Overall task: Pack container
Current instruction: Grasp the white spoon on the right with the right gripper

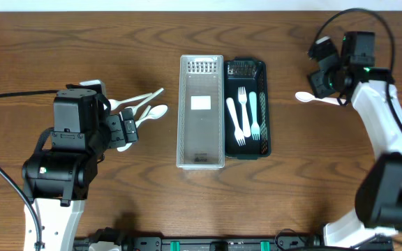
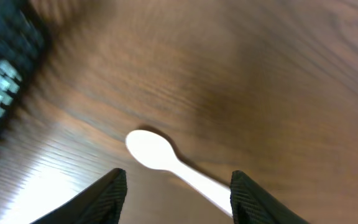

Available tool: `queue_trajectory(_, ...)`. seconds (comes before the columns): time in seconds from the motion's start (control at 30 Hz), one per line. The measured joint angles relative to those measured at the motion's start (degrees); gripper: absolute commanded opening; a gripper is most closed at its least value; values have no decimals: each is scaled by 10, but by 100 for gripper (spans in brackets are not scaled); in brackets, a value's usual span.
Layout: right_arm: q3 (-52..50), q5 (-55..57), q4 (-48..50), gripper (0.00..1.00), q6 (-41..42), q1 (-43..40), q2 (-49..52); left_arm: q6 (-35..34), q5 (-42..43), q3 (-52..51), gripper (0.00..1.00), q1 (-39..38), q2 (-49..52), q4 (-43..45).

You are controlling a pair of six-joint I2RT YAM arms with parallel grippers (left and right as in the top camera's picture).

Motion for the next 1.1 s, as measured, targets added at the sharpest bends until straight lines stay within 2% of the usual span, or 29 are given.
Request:
queue_trajectory(0.2, -1, 3, 33, 53, -119, -15, 76, 0, 0, 0, 98, 0, 0, 0)
queue_trajectory(0.4, -1, 12, 44, 54, -183, -16, 111, 0, 0, 0, 98, 0, 0, 0)
queue_trajectory(0.63, -2, 26, 58, 51, -204, -36, 144, 0, 0, 0, 98, 0, 0, 0)
queue_trajectory(0.9, -2, 25, 55, 46, -207, -45, 146, 0, 0, 0, 98, 0, 0, 0)
queue_trajectory(1.1, -1, 23, 45, 46, -207, -46, 146, 0, 0, 0, 98, 0, 0, 0)
